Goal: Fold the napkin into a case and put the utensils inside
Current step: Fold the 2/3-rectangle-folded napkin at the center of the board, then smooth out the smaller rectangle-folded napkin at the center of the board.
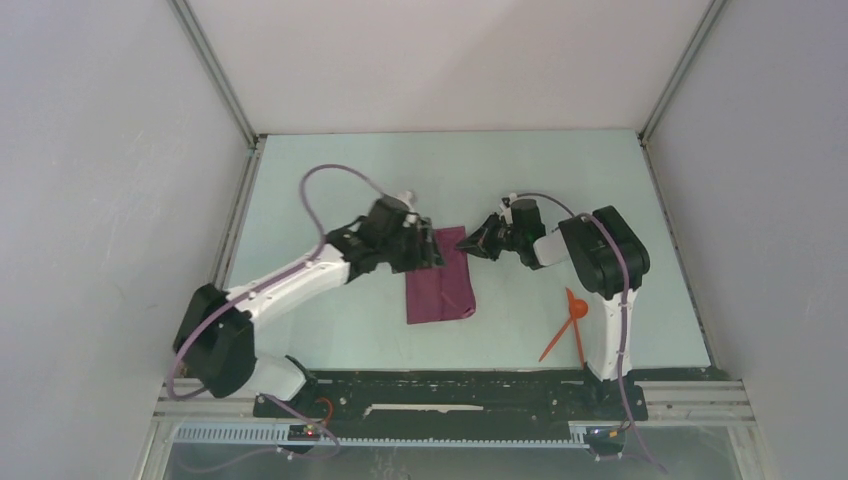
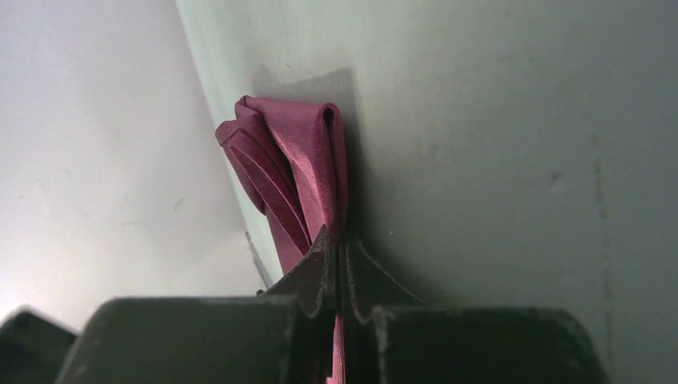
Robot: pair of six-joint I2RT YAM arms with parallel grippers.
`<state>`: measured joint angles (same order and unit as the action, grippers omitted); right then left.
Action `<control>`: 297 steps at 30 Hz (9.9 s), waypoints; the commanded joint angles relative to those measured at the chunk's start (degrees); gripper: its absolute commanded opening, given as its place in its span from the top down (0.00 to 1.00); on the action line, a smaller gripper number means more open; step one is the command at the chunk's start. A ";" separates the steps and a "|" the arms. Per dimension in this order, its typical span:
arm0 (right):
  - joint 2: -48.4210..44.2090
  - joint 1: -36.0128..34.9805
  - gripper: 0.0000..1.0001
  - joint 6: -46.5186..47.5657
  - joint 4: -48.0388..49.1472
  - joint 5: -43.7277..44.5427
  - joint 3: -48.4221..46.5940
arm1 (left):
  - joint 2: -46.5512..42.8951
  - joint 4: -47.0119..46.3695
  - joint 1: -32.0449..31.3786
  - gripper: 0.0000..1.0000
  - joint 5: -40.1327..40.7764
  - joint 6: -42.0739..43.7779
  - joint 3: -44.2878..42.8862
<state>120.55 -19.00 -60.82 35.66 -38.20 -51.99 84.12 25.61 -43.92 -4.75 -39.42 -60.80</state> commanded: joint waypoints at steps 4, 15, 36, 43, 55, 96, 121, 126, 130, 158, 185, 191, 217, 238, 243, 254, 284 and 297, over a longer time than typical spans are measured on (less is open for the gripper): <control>-7.83 -3.82 1.00 11.84 -18.10 11.37 -4.89 | -4.86 -23.54 20.11 0.30 -13.13 -14.86 19.10; -11.53 -16.85 1.00 20.42 -49.91 43.92 -20.88 | 9.44 -44.29 24.06 0.58 -17.33 -21.31 26.79; 1.90 -26.82 1.00 3.44 -69.14 47.94 -43.90 | 18.86 -59.30 24.05 0.73 -24.44 -23.92 29.67; 0.56 -26.04 1.00 3.77 -64.28 44.03 -42.85 | 19.20 -59.36 24.64 0.74 -25.88 -22.36 30.08; 1.22 -24.98 1.00 1.55 -56.90 40.60 -38.44 | 18.01 -52.93 25.64 0.74 -25.57 -17.46 28.81; -1.97 -33.11 0.67 60.30 -32.62 54.21 -30.23 | -12.62 -27.55 34.34 0.69 -16.06 -8.01 30.25; -23.77 -23.79 0.10 33.11 -32.61 13.29 -23.37 | -14.08 -26.05 36.23 0.31 -16.85 -5.14 27.79; -20.04 -19.11 0.11 28.63 -30.55 13.45 -21.49 | -8.76 -27.43 36.00 0.32 -20.89 -6.28 23.03; -16.48 -17.10 0.13 26.96 -26.34 14.64 -20.81 | -5.03 -29.74 35.75 0.43 -22.54 -8.25 21.32; -21.46 -18.11 0.38 32.26 -28.26 3.06 -4.97 | 12.65 -9.62 22.95 0.29 -0.75 0.39 -2.54; -22.92 -21.19 0.53 36.47 -30.89 5.92 3.92 | 21.79 -29.32 27.87 0.92 -18.71 -6.45 -1.38; -28.57 -20.18 0.39 38.57 -34.75 12.42 1.78 | 20.71 -40.88 28.36 0.96 -21.90 -10.76 3.14; -12.15 -37.29 0.33 51.13 -54.61 55.54 -18.06 | 23.11 -46.24 29.77 0.99 -22.64 -14.99 5.22; -19.32 -34.18 0.38 48.52 -54.84 48.28 -16.74 | 22.22 -43.75 29.77 1.00 -22.03 -13.05 4.63; -16.67 -34.47 0.53 50.02 -53.91 49.06 -16.67 | 22.30 -43.79 29.75 1.00 -21.96 -13.05 4.68; -12.83 -34.53 0.46 51.15 -53.02 51.47 -16.69 | 22.57 -43.56 29.77 1.00 -22.08 -12.88 4.55; -17.53 -31.91 1.00 49.22 -54.71 46.95 -16.66 | 6.57 -29.46 32.48 0.31 -12.76 -9.12 11.24; -18.96 -30.46 1.00 45.27 -54.77 39.13 -16.77 | 6.47 -48.31 20.13 0.71 -21.63 -23.85 31.75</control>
<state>105.27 -49.45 -13.23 -18.94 3.73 -68.58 88.05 -11.70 -17.23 -22.15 -56.36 -30.41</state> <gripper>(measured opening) 0.008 0.351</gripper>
